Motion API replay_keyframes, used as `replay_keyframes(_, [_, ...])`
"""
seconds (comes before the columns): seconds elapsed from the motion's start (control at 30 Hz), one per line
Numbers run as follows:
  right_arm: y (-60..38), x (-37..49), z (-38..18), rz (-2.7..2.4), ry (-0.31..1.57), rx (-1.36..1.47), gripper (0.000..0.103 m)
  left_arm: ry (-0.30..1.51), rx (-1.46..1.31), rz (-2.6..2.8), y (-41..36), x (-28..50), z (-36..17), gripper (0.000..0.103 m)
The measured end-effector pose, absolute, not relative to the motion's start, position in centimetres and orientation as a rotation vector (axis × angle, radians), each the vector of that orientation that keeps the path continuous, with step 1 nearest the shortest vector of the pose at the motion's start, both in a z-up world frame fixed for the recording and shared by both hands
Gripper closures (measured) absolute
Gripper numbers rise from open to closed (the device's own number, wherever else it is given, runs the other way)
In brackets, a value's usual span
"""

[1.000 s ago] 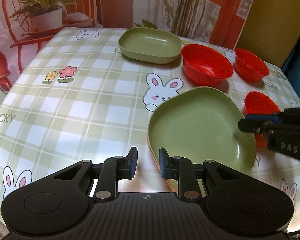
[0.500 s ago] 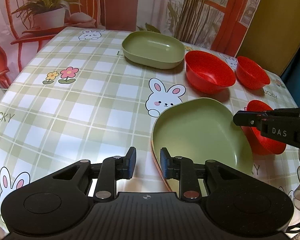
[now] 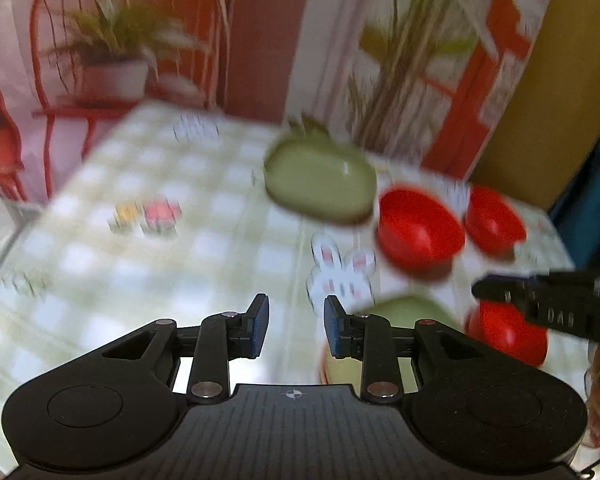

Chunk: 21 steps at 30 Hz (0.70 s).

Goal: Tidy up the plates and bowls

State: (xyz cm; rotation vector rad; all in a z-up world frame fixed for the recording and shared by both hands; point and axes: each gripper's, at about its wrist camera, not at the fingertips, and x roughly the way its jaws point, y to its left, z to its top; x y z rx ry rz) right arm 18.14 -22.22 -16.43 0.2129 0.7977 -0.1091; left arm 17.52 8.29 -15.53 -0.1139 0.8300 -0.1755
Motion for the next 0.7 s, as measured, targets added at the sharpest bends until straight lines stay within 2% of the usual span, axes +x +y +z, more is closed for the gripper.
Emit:
replay_keyframes(0.2, [-23.4, 19.7, -13.5, -0.125, 0.725, 0.243, 0.090, 0.725, -0.129, -0.152, 11.6, 19.3, -11.2, 0.071])
replay_keyframes(0.33, [-24.1, 21.4, -12.6, -0.127, 0.701, 0.256, 0.084, 0.688, -0.101, -0.125, 13.2, 20.9, -9.9, 0.071])
replay_keyframes(0.5, [-24.7, 24.6, -12.4, -0.127, 0.695, 0.243, 0.083, 0.669, -0.098, -0.154, 13.6, 23.7, -10.7, 0.071])
replay_keyframes(0.7, [-26.4, 29.9, -13.8, -0.143, 0.736, 0.296, 0.081, 0.704, -0.140, -0.216, 12.2, 28.8, -14.2, 0.071])
